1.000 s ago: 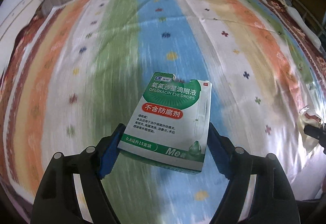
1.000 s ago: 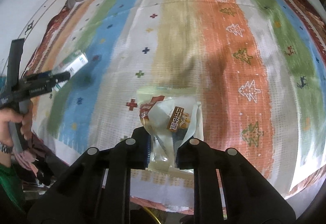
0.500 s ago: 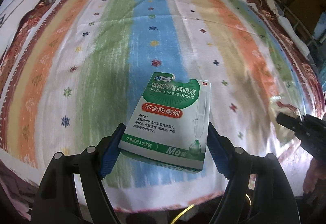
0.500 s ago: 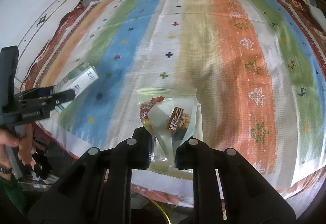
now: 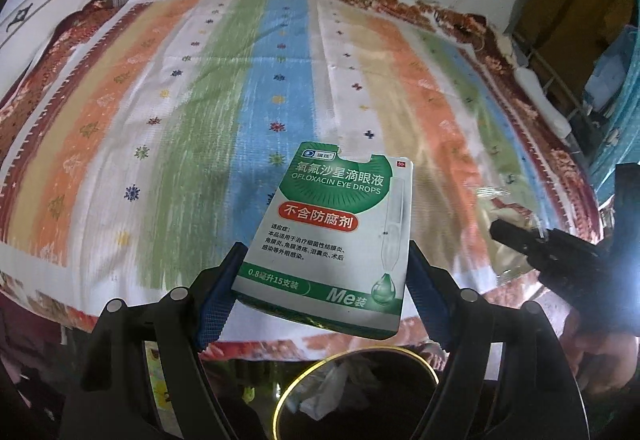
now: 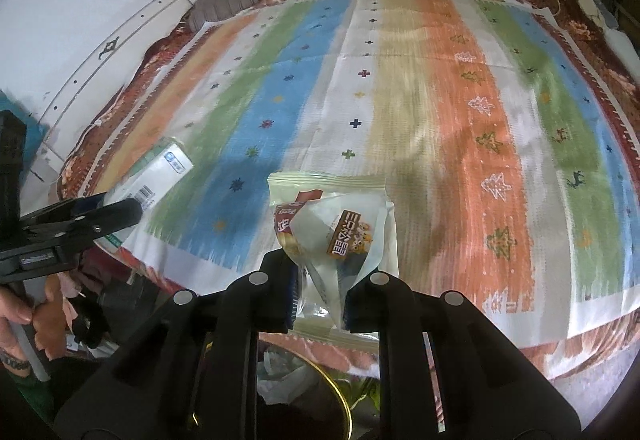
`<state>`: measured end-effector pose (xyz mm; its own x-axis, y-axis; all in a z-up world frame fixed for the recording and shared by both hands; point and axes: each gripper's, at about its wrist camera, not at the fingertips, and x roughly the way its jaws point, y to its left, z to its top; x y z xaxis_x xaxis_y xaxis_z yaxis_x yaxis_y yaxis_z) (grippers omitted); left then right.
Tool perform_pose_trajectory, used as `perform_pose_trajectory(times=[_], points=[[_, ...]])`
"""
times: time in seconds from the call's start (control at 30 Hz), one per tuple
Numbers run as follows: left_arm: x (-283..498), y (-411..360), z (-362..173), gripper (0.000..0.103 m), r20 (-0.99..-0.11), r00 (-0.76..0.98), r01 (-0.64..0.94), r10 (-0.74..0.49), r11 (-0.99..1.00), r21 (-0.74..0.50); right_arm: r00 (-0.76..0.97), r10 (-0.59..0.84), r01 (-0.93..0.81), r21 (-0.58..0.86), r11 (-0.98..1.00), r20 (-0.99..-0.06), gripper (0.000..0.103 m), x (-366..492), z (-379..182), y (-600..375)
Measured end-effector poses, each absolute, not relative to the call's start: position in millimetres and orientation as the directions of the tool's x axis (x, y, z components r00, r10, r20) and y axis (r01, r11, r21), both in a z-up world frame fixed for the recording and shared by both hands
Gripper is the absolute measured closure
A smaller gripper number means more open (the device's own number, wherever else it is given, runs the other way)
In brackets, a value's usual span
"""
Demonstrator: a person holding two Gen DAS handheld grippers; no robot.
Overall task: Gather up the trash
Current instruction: 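Lift the box with left tool while right tool carries the wrapper over the bin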
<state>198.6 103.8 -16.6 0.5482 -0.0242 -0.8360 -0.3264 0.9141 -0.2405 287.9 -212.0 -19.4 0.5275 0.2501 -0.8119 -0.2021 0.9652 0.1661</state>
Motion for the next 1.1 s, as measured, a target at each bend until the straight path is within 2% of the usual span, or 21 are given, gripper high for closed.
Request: perform_pose_trajectory(times=[0.4, 1.1], points=[[158.6, 70.1, 0.9, 0.027, -0.776, 0.624, -0.266, -0.092, 0.908, -0.322, 0.602, 0.282, -0.225, 0.179, 0.958, -0.747, 0.088, 226.1, 5.3, -208.4], [88.7, 37.6, 5.4, 0.027, -0.68, 0.712, -0.217, -0.177, 0.865, -0.452, 0.616, 0.323, -0.263, 0.198, 0.944, -0.719, 0.088, 143.0, -3.7, -202.8]])
